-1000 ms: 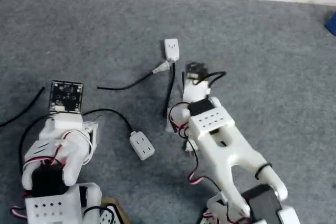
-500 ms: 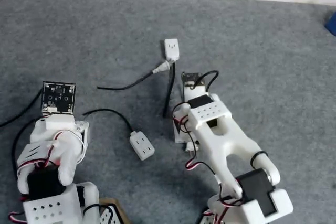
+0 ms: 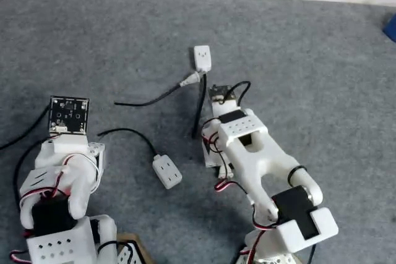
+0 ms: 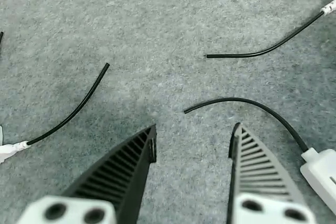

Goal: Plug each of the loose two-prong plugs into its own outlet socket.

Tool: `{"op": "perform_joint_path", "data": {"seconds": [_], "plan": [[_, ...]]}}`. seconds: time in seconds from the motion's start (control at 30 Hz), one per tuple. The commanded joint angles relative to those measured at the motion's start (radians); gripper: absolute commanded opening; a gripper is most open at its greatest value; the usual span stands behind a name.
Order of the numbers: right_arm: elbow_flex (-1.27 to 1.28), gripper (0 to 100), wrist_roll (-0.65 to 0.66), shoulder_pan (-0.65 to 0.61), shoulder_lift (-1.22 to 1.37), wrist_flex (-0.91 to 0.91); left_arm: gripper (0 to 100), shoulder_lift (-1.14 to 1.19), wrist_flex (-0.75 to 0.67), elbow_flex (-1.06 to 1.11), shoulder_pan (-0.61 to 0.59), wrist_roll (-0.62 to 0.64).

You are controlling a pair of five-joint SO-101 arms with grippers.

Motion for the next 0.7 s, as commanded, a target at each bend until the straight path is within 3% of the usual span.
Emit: {"op": "perform_joint_path", "data": {"seconds": [0.0, 0.2, 0.33, 0.43, 0.67], "plan": [[-0.062, 11.3, 0.018, 0.010, -0.004, -0.038, 23, -0.008, -0.023, 0.018, -0.010, -0.011], [-0.081, 10.9, 0.018, 0.010, -0.002, -0.036, 23, -0.008, -0.026, 0.030, -0.008, -0.011], [-0.084, 0.0, 0.020, 0.010, -0.010, -0.030, 23, -0.008, -0.023, 0.033, -0.007, -0.012], [-0.131, 0.4, 0.063, 0.002, -0.013, 0.016, 24, -0.008, -0.026, 0.030, -0.004, -0.012], [-0.498, 0.7, 0.064, -0.082, -0.013, 0.272, 24, 0.001, -0.020, -0.015, 0.214, -0.012]]}}
